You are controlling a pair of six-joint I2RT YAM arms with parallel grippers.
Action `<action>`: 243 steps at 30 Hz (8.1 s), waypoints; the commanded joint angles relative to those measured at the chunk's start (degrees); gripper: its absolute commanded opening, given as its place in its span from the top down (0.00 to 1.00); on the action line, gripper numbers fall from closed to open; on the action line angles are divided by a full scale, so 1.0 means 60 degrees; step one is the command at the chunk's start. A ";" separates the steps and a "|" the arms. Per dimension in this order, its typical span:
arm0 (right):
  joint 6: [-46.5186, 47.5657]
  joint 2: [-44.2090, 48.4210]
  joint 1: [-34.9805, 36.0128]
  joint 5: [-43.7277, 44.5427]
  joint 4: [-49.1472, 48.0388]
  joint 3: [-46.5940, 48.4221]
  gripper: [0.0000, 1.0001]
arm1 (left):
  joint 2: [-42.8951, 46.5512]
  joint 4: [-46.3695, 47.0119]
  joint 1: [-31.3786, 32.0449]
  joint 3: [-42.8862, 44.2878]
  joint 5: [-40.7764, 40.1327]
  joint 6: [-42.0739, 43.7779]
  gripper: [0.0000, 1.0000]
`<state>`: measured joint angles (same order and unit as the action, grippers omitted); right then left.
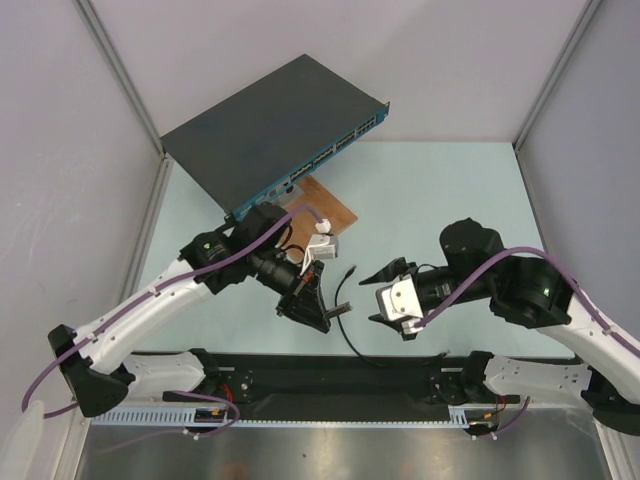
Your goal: Insert the plug into the switch port
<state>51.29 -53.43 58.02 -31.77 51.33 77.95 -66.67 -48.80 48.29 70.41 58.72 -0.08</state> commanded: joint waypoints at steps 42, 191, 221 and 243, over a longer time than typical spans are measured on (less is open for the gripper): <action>-0.0093 -0.0778 0.2167 0.3097 -0.1333 -0.0336 1.00 | 0.0053 0.0971 -0.0577 -0.0079 0.0688 -0.0970 0.30; -0.6468 -0.7706 -0.6198 0.1897 -0.5875 0.3839 1.00 | 0.0053 0.9949 -1.1022 -0.3283 -0.1012 -0.9611 1.00; -0.6658 -0.7414 -0.5949 0.1999 -0.6123 0.3224 1.00 | -0.0006 1.0169 -1.1037 -0.3298 -0.0997 -0.9743 1.00; -0.6761 -0.7355 -0.5935 0.2160 -0.6065 0.3692 1.00 | -0.0006 1.0213 -1.1022 -0.3327 -0.1012 -0.9743 1.00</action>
<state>11.60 -99.31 21.76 -18.61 17.82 96.68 -65.36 8.27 -19.62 48.47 55.68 -60.42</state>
